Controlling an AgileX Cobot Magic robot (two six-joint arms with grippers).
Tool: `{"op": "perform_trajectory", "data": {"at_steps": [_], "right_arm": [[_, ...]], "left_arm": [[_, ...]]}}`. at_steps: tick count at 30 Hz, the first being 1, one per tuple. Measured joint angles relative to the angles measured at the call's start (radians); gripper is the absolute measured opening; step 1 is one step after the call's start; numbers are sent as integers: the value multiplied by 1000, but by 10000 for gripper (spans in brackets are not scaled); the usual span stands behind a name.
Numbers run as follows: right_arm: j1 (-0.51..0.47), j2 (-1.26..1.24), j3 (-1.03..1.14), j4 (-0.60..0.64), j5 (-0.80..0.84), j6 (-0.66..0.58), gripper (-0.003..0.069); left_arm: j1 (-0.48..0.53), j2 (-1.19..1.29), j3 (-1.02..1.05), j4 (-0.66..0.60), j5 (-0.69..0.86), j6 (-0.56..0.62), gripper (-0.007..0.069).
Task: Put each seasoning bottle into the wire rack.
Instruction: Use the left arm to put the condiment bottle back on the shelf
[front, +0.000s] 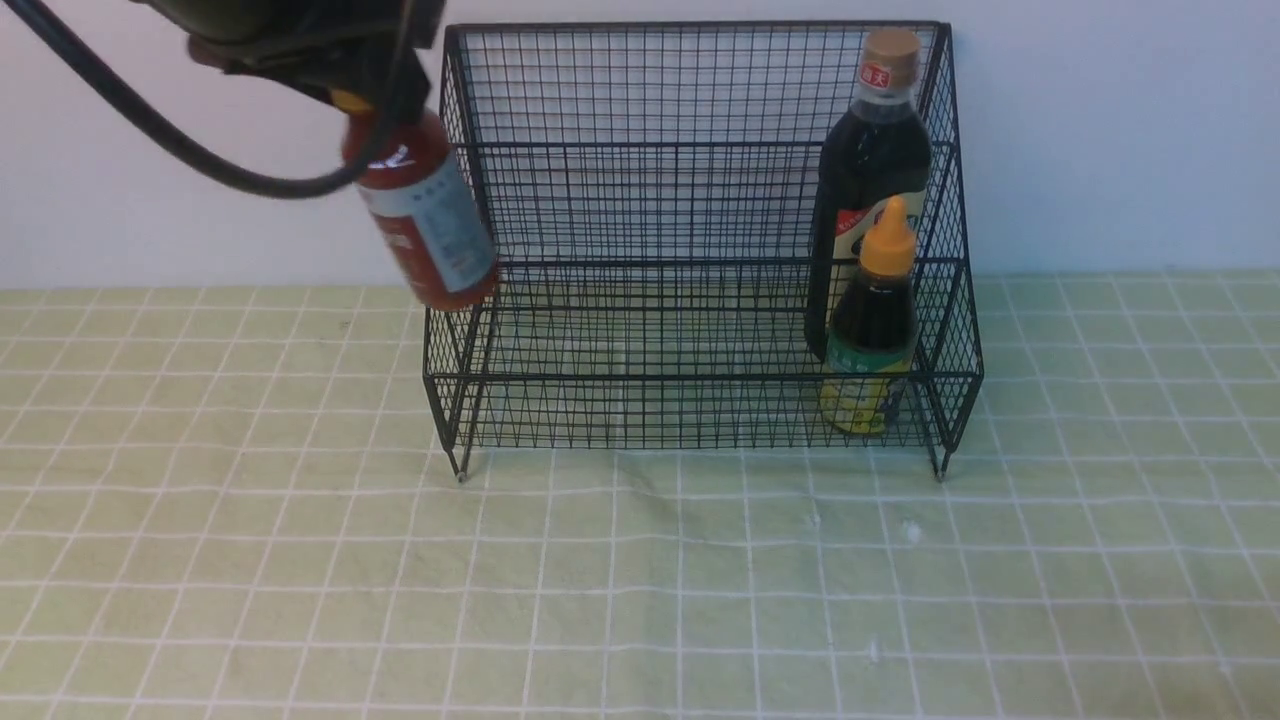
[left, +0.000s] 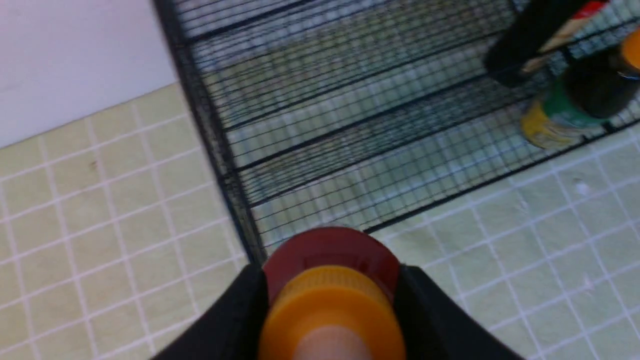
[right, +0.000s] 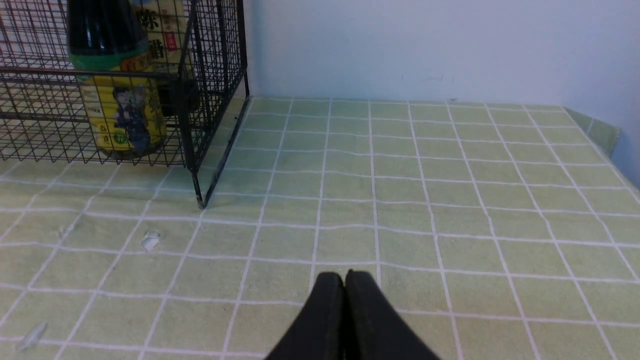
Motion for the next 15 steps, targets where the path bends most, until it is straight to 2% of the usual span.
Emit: {"op": "perform_trajectory", "data": {"at_steps": [5,15], "right_arm": [[0,0,0,0,0,0,-15],[0,0,0,0,0,0,-15]], "left_arm": [[-77,79,-2,28,-18,-9,288],[-85,200,-2,78,-128,-38,288]]}}
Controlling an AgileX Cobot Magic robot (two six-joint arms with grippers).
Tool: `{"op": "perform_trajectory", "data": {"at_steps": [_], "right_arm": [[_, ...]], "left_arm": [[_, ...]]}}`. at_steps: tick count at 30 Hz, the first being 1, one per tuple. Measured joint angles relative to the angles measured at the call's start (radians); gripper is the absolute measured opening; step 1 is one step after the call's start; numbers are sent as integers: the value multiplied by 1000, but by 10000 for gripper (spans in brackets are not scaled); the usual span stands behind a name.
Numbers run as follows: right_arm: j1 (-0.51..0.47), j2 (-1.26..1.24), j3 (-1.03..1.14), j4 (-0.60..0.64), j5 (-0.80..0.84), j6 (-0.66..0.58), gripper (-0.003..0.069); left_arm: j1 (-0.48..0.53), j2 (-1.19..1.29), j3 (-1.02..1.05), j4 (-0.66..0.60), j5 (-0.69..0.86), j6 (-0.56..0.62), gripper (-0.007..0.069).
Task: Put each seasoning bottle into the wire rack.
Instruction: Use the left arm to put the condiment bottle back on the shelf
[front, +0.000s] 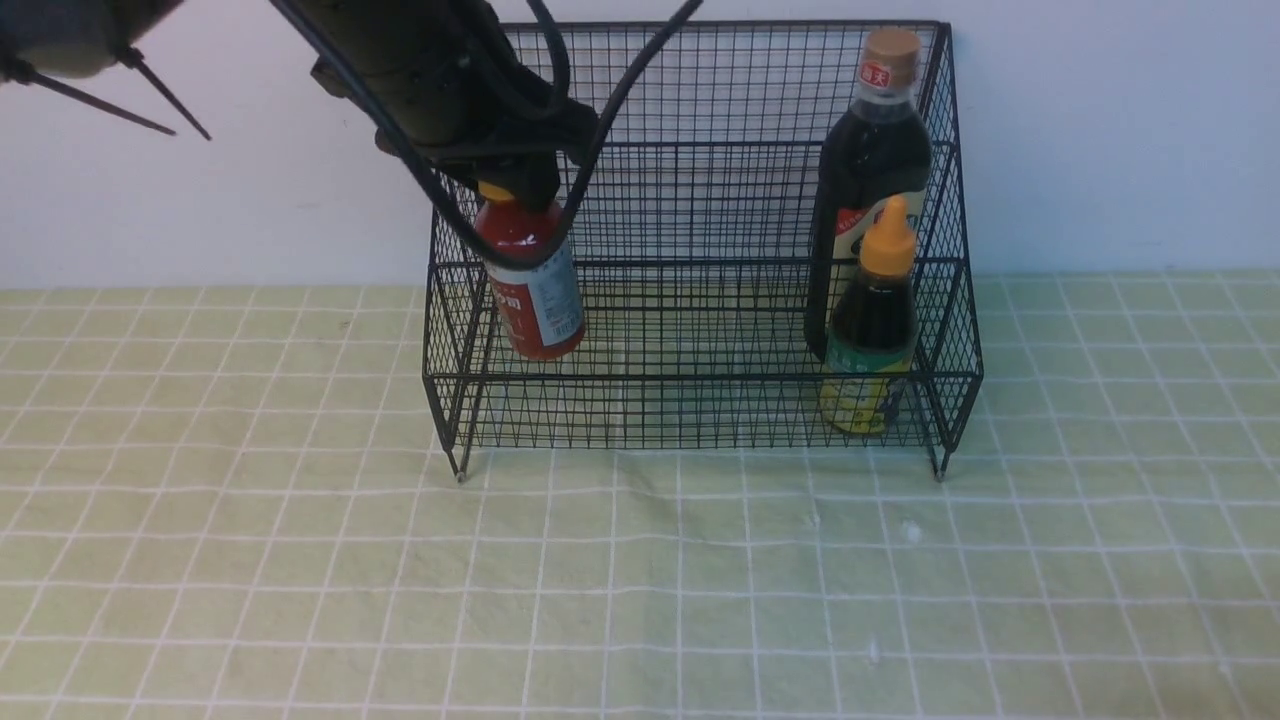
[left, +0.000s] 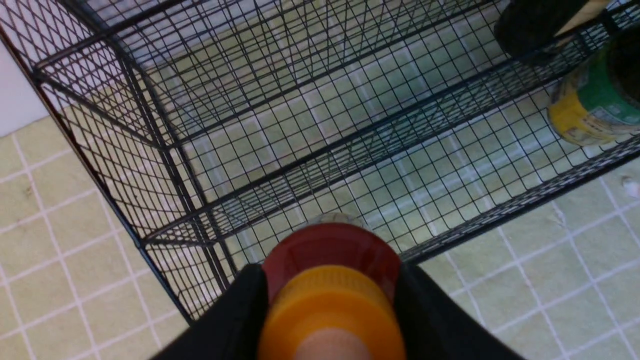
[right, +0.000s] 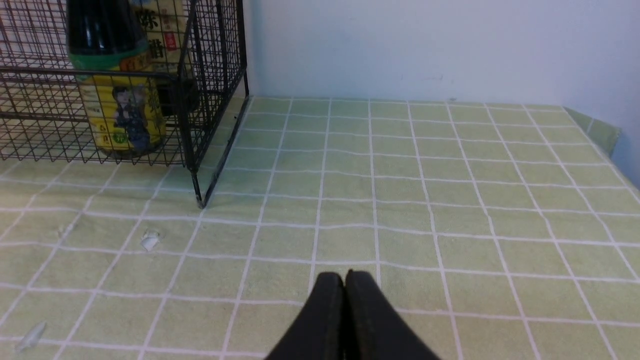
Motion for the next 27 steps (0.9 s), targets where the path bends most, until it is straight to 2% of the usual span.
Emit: {"op": "perform_trajectory", "data": {"at_steps": [8,27], "right_arm": [[0,0,0,0,0,0,-15],[0,0,0,0,0,0,-15]], "left_arm": [[0,67,0,45,-33,0,288],[-1,207,-2,46,-69,0,288]]}}
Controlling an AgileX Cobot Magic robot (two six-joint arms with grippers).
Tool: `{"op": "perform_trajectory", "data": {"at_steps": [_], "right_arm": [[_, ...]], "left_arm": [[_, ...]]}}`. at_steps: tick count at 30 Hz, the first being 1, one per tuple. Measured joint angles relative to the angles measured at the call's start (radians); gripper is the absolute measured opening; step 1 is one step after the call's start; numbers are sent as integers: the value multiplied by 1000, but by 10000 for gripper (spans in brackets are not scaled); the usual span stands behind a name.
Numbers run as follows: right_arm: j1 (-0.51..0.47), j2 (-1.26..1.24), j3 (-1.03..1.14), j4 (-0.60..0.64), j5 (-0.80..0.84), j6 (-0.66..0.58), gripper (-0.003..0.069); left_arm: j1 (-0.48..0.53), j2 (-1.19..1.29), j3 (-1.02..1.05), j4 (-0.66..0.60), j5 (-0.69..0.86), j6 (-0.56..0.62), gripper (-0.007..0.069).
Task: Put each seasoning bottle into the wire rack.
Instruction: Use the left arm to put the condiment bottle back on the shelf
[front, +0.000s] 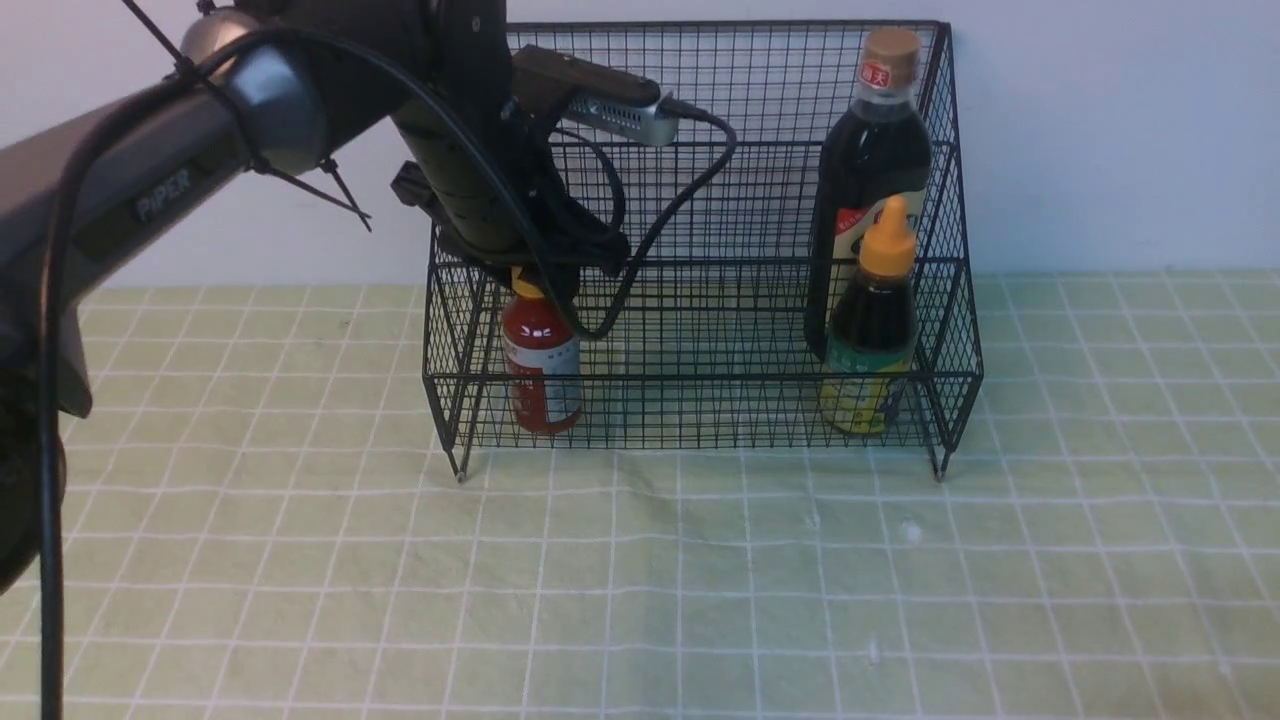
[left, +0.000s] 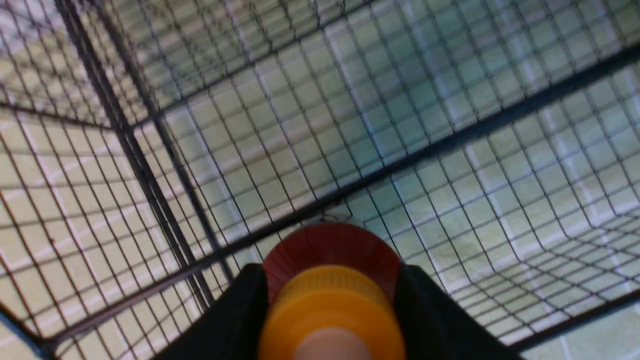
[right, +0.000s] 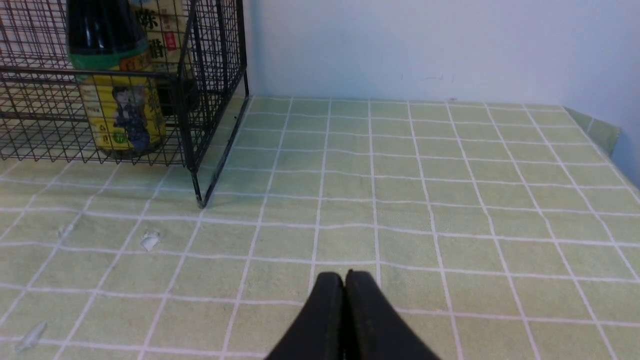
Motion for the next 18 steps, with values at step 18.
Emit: {"op": "perform_trajectory", "data": {"at_steps": [18], "right_arm": [[0,0,0,0,0,0,-15]], "left_arm": [[-1,-43,-45,-1,21,-1,528]]}}
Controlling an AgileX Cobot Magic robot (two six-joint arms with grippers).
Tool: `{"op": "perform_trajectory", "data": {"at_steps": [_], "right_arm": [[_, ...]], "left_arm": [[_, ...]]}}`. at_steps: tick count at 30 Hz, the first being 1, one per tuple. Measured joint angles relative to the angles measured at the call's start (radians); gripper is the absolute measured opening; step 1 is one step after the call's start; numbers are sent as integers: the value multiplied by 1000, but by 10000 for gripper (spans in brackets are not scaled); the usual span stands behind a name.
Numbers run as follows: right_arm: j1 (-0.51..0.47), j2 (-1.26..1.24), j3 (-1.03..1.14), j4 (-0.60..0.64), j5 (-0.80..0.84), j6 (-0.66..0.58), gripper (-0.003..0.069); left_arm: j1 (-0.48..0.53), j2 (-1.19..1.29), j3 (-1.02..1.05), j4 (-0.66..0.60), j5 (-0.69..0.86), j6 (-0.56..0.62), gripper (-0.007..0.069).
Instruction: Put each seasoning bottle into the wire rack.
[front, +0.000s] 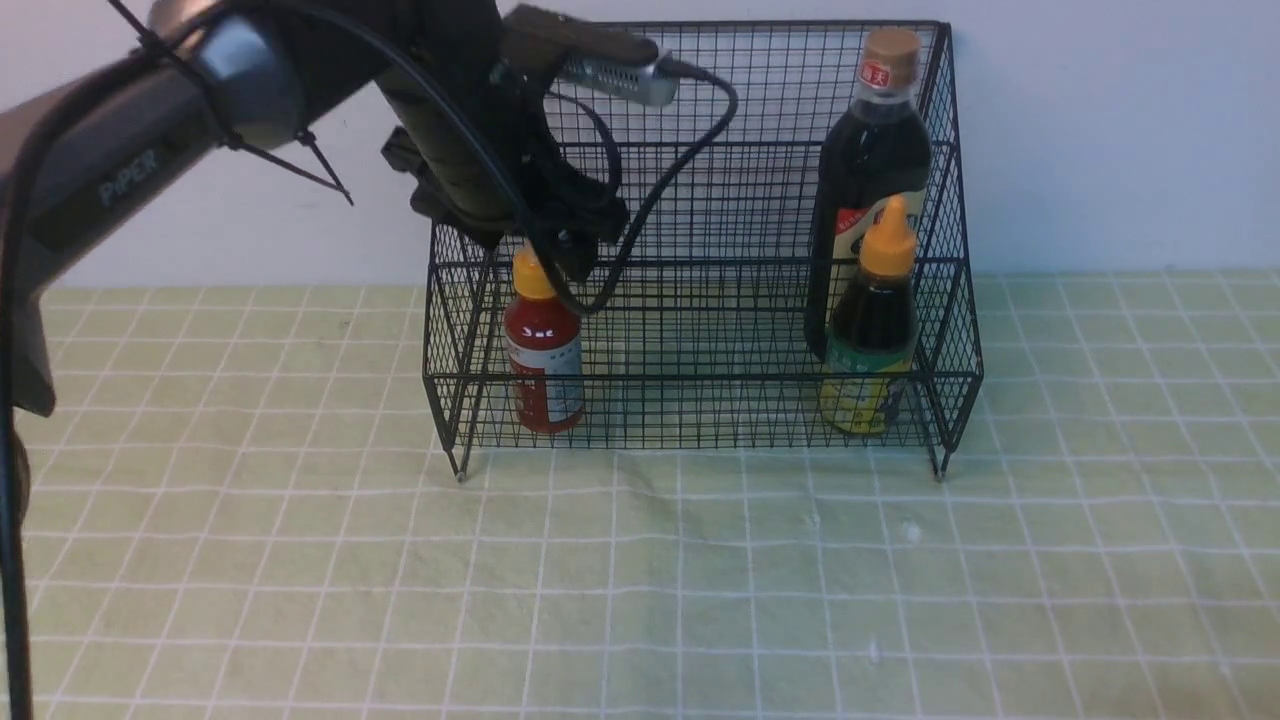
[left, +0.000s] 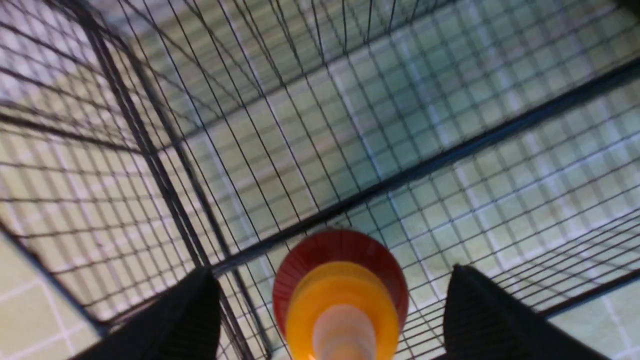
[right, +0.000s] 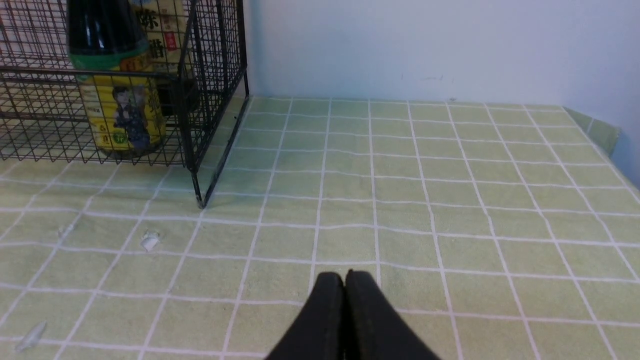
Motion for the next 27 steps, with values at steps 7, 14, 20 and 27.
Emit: {"op": "perform_trajectory", "data": {"at_steps": [7,14,20,27], "right_arm": [[0,0,0,0,0,0,-15],[0,0,0,0,0,0,-15],[0,0,0,0,0,0,-15],[0,0,0,0,0,0,-15]], "left_arm": [[0,-105,-123,1,61,-64,363],[0,-290,-165,1,72,-92,15],[0,-488,-117,1,16,-104,-6],[0,-838,165,-7,-205,-104,-6]]}}
